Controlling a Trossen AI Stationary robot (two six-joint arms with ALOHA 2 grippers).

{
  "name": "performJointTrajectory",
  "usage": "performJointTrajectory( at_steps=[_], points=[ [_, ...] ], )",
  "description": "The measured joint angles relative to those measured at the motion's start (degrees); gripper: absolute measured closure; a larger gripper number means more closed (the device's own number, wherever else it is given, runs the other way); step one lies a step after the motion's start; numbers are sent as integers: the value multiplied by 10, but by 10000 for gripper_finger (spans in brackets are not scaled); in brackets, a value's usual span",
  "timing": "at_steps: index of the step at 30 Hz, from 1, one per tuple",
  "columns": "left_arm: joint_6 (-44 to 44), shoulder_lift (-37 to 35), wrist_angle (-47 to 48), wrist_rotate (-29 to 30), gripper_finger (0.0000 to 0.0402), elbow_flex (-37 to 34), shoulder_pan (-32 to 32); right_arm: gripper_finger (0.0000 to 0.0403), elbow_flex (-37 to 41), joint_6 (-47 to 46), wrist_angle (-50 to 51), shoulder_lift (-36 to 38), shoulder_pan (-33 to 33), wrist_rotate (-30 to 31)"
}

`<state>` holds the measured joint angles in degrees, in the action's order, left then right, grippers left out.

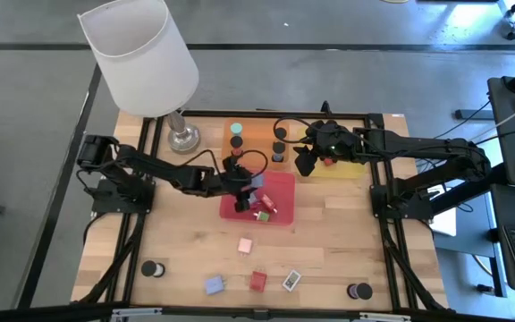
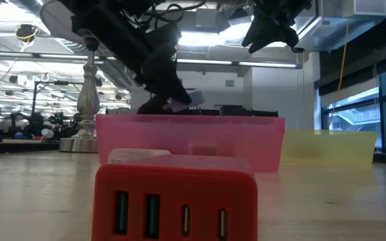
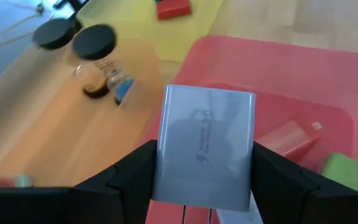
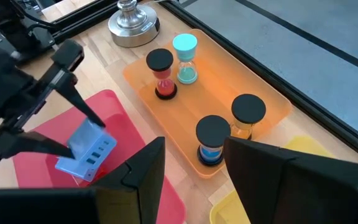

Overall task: Pick & Place Office items
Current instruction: Put the top light blue charger adapter into the red bin

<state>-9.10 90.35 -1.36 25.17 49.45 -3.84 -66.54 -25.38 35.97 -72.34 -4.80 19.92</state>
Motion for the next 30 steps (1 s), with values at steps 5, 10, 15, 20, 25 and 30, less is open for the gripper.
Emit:
performJointTrajectory(
  at_steps=[5, 10, 15, 20, 25, 30],
  points=[
    [-66, 0, 41, 21, 184, 0, 7, 236, 0, 0, 0, 0, 0, 0],
    [-150, 0, 96, 15, 184, 0, 19, 236, 0, 0, 0, 0, 0, 0],
    [-203, 0, 130, -10, 184, 0, 19, 236, 0, 0, 0, 0, 0, 0],
    [-228, 0, 153, -17, 184, 0, 19, 236, 0, 0, 0, 0, 0, 1],
    [-228, 0, 154, -13, 184, 0, 19, 236, 0, 0, 0, 0, 0, 1],
    [-225, 0, 154, -13, 179, 0, 19, 236, 0, 0, 0, 0, 0, 2]
  ],
)
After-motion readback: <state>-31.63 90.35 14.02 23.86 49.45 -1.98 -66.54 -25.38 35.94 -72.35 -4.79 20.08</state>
